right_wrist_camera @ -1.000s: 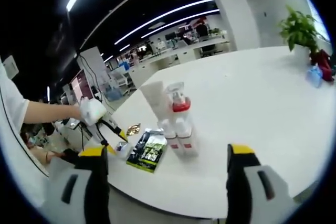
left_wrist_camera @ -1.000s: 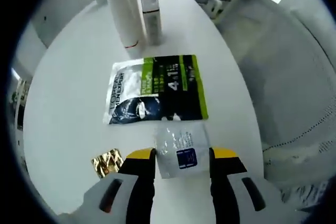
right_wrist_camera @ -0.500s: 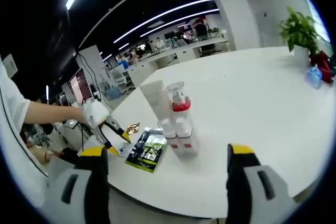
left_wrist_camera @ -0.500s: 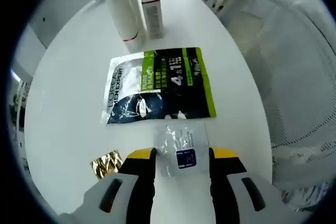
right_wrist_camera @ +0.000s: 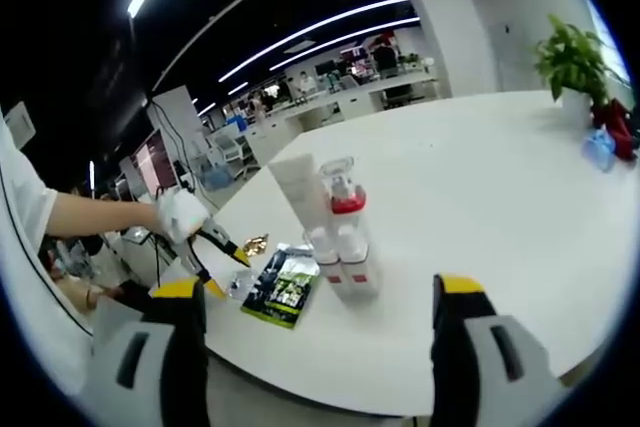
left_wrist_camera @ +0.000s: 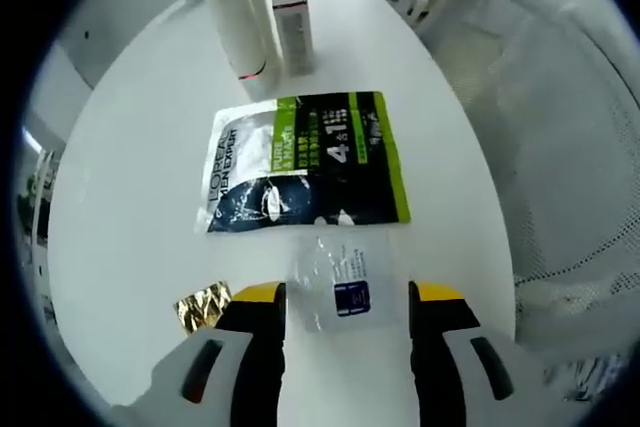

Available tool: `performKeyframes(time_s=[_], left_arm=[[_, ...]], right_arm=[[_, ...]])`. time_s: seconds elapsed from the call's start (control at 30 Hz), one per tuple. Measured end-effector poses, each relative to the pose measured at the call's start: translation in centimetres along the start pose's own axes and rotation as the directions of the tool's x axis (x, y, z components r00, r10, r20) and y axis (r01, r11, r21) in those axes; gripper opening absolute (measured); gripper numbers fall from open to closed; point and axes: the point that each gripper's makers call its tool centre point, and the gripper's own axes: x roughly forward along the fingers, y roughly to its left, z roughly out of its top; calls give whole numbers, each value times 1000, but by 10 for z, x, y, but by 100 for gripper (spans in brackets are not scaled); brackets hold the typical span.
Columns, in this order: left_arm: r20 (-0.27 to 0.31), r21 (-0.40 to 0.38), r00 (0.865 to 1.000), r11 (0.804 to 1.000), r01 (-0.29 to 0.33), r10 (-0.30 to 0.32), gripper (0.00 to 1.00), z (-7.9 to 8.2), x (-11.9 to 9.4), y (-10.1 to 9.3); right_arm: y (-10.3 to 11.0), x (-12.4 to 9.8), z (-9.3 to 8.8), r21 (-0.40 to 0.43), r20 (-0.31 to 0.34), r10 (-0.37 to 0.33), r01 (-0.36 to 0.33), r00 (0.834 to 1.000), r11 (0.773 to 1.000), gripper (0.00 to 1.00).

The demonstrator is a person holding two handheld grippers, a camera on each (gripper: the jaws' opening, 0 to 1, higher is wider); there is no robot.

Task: Arrange the skincare products in the storage area until every visible bottle or jar stands upright without overlapping.

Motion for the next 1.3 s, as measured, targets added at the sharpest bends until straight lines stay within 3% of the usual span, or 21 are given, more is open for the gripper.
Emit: performKeyframes(time_s=[0.2,0.3,0.5,0.6,0.63,0.7,0.73,0.87,1.17,1.2,1.23,1.27,1.3], left_arm=[[57,-108,998,994,-23,29,51,6,-11,3],[90,-187,995,982,-35,53,53,8,-16,4],[139,-275,985,960,-57,98,58,12,-29,2],[205,-397,968,916,-55,147,62,20,-38,3],[257,-471,950,881,-39,179,64,28,-43,6],[334,-554,915,832,-5,228,67,38,-53,10],[340,-570,907,821,-10,247,68,39,-56,11],[318,-579,897,812,-72,306,78,34,-62,11],[277,-667,889,739,-95,364,84,16,-62,0],[267,-684,886,723,-103,379,86,14,-62,0],[252,-717,875,687,-119,413,89,11,-64,2],[249,-730,868,672,-124,431,92,9,-66,2],[249,-750,852,648,-131,461,93,8,-69,3]], right_arm=[[3,-2,4,-9,12,10,-10,1000,1000,94],[4,-3,4,-11,15,12,-12,1000,1000,94],[7,-5,2,-18,9,25,-24,1000,1000,94],[8,-5,2,-27,5,35,-34,999,999,94],[9,-4,3,-31,6,39,-38,999,999,94],[11,-3,5,-35,8,47,-47,999,998,94],[11,-3,6,-37,8,51,-50,999,998,94],[14,-1,8,-51,5,69,-69,998,996,94],[19,0,6,-63,-5,94,-95,996,994,94],[19,0,6,-64,-7,97,-97,995,993,94],[19,0,6,-65,-8,99,-99,995,993,94],[19,0,6,-66,-8,99,-100,995,993,94],[19,-1,6,-66,-8,99,-100,995,993,94]])
